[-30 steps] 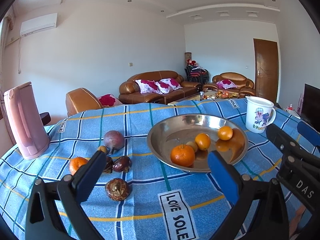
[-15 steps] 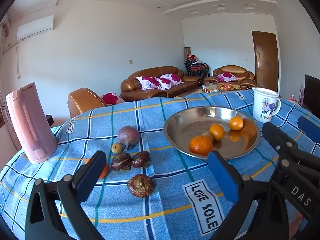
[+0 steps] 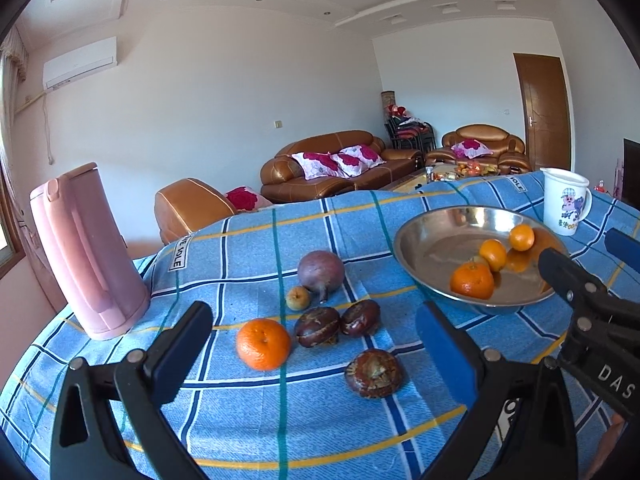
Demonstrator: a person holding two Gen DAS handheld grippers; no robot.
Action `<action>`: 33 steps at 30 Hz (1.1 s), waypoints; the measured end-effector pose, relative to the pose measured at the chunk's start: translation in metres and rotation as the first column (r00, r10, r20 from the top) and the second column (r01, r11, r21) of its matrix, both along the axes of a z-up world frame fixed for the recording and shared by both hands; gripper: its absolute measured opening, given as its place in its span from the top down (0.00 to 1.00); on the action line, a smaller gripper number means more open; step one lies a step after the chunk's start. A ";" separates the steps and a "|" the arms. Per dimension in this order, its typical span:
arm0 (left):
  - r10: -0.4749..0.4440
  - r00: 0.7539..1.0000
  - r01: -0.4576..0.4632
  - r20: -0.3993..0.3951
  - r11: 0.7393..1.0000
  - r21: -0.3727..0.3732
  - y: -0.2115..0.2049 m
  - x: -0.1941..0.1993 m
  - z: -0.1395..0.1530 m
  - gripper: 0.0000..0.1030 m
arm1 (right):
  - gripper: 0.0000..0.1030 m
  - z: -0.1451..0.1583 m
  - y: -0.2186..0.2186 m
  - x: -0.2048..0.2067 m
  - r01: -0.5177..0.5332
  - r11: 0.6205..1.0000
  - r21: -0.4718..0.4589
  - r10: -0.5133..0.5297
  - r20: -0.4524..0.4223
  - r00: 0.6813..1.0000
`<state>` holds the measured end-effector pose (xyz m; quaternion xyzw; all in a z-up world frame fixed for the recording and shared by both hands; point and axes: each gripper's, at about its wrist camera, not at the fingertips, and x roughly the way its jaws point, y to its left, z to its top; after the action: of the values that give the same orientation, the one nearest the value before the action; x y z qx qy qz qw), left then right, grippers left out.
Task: Organize fruits
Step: 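Withdraw both open tools from the plate, then grasp a rough brown fruit with the right tool while the left grasps an orange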
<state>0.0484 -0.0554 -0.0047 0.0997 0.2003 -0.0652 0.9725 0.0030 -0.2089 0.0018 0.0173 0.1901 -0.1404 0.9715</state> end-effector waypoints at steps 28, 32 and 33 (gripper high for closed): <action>0.282 0.937 -0.292 -0.206 0.956 -0.018 0.094 0.063 -0.022 0.00 | 0.19 -0.026 0.067 0.069 -0.351 0.923 0.160 0.380 -0.225 0.897; 0.301 0.931 -0.305 -0.205 0.952 0.013 0.094 0.066 -0.023 0.00 | 0.38 -0.041 0.084 0.092 -0.402 0.893 0.203 0.449 -0.318 0.835; 0.307 0.929 -0.309 -0.207 0.951 0.024 0.096 0.068 -0.024 0.00 | 0.39 -0.044 0.087 0.096 -0.412 0.886 0.213 0.462 -0.335 0.821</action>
<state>0.1165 0.0401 -0.0286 0.0555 0.3140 0.0769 0.9447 0.0992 -0.1220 -0.0418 0.0097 0.3803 0.0983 0.9196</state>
